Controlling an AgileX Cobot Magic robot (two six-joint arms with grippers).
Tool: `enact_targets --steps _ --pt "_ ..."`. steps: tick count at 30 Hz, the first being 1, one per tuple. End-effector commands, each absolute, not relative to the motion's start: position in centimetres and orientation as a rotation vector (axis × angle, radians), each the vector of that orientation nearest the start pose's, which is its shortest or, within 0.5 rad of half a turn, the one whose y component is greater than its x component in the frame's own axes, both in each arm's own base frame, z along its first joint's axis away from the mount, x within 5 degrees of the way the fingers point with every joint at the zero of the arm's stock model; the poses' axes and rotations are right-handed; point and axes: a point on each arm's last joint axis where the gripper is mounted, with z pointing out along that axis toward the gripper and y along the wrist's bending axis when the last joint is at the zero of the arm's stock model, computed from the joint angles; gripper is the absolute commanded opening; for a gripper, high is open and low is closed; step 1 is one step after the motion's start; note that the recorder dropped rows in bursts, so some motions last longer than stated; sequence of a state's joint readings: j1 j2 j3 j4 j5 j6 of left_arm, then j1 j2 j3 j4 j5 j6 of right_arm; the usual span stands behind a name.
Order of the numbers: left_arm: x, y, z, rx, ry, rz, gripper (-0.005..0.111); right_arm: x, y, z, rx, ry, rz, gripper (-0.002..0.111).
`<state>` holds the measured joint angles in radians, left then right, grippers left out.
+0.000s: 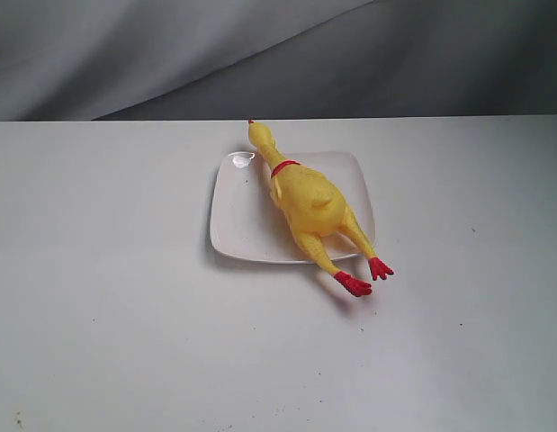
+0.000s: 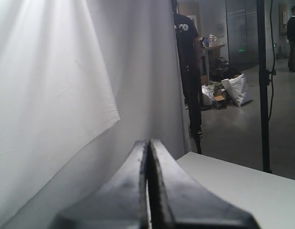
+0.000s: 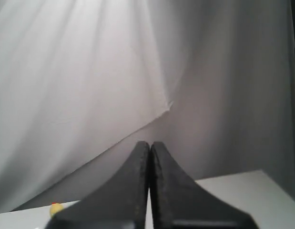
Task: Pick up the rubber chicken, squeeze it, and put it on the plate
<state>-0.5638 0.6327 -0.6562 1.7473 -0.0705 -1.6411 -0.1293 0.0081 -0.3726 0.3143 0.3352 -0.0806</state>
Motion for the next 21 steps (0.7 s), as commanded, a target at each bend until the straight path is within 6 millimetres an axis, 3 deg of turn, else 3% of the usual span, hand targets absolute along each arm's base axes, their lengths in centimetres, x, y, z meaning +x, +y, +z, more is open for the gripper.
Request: enact_targets --steps 1,12,21 --pt "10.7 -7.6 37.9 0.546 1.383 -0.435 0.001 4.0 0.1 26.8 0.311 1.462 0.236 0.0" --pt "10.7 -7.6 37.9 0.546 1.383 -0.435 0.001 5.5 -0.6 19.5 0.195 1.678 -0.008 0.0" --pt "10.7 -7.6 37.9 0.546 1.383 -0.435 0.001 5.4 -0.8 18.9 0.134 1.744 -0.096 0.0"
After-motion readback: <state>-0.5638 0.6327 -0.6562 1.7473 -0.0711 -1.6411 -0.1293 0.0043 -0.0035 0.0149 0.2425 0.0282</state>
